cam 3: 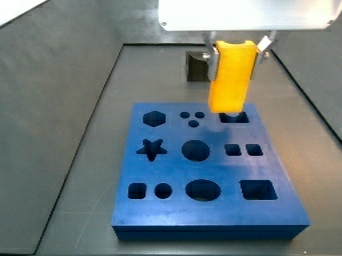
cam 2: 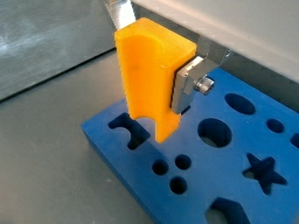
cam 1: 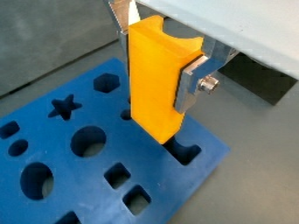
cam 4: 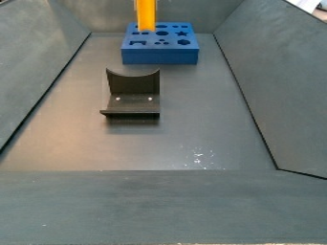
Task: Pick up the arch object. Move up. Rotate the arch object. Move to above the board. Insert the arch object.
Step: Insert the arch object.
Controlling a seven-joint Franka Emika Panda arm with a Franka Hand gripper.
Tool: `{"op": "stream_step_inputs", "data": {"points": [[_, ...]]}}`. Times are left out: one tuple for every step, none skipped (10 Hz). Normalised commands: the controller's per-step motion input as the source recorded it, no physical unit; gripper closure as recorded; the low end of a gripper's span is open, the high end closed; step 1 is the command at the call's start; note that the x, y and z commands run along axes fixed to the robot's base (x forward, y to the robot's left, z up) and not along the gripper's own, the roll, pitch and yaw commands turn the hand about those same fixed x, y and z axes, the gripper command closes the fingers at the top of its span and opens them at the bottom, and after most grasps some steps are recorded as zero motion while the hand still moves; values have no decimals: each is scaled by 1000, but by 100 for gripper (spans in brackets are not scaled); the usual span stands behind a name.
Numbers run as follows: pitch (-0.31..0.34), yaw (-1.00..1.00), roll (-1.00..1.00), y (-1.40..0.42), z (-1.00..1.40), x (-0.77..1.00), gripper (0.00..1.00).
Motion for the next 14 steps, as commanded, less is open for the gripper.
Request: {"op": "stream_step_inputs", "data": {"points": [[121, 14, 314, 0, 0, 1000, 100], [184, 34, 500, 46, 0, 906, 100], [183, 37, 500, 49, 0, 886, 100], [200, 34, 500, 0, -34, 906, 100], [104, 0, 197, -189, -651, 1000, 100], [-27, 0, -40, -183, -694, 1000, 100], [-60, 0, -59, -163, -689, 1000, 100], [24, 0, 74, 37, -463, 1000, 100], [149, 29, 434, 17, -171, 1000, 100], [209, 60, 500, 37, 0, 789, 100], [257, 0, 393, 0, -220, 586, 100], [141, 0, 143, 0, -380, 634, 100], [0, 37, 81, 0, -717, 337, 100], [40, 0, 3, 0, -760, 797, 100]]}}
